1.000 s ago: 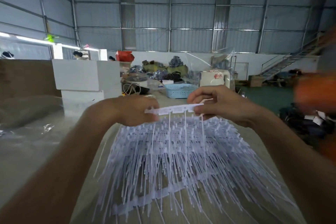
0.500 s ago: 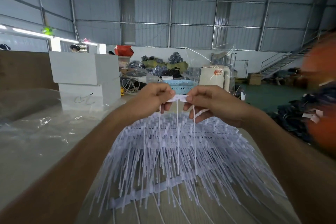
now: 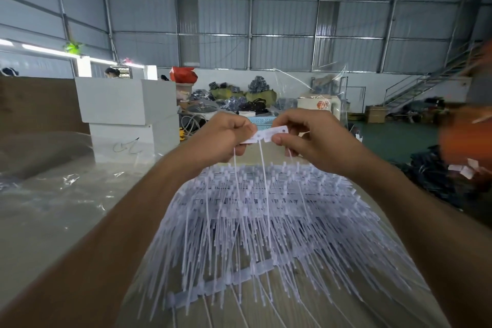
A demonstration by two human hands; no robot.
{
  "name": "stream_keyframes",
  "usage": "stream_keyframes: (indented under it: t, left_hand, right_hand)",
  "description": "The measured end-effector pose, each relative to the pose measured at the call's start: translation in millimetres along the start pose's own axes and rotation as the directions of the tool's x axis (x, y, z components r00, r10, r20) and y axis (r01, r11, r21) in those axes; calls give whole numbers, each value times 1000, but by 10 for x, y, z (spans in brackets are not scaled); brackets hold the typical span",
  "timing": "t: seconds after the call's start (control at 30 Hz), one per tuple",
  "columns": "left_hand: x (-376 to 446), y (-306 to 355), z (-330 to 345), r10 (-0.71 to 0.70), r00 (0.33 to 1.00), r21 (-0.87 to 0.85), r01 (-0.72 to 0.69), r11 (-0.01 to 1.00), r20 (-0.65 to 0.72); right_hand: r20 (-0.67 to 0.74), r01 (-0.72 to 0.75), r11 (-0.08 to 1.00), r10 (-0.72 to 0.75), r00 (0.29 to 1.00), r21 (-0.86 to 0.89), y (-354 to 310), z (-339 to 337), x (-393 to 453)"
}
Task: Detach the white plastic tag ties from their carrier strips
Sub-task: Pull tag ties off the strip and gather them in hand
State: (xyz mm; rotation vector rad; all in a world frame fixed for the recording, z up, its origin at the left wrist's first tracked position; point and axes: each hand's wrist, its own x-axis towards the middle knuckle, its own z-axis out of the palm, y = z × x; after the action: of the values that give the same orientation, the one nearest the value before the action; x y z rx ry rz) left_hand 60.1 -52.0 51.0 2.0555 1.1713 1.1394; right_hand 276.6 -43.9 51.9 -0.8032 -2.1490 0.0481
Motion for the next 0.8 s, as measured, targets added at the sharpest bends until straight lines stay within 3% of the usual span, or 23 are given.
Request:
stream_keyframes:
  t: [0.13,0.27,0.37,0.43,0.5,0.6,0.67,0.8]
  left_hand:
    - [-24,24,-8,-22,999,21,21,1000,33]
    - [-29,59,-19,-18,999,31,16,999,40]
    - [-73,99,-56,-14,995,15,13,1000,95]
    - [-129,132,-126,-6,973,21,1,1000,231]
    - [-173,187,-175,9,941,55,-30,998,337]
    - [-134,245,-203,68,979,30,-75,997,190]
    - [-115,255,-217,112,985,45,-119,992,130]
    - [-145,221,-239,86,970,82,-106,991,226]
  right_hand:
    - [18,129,970,-128,992,-206,-9,9,-4]
    - [-29,163,962,-173,984,-219,-3,25,0]
    - [-50,136,959,-153,987,-248,-14,65,-2]
    - [-151,28,967,-68,986,-252,2,66,21]
    - [-300,-121,986,83,950,-111,52,-19,33]
    - [-331,-191,968,237,913,164,82,-213,-13]
    - [-296,-176,954,246,923,245,57,-252,-34]
    - [-262,-151,960,213,941,237,-46,-180,13]
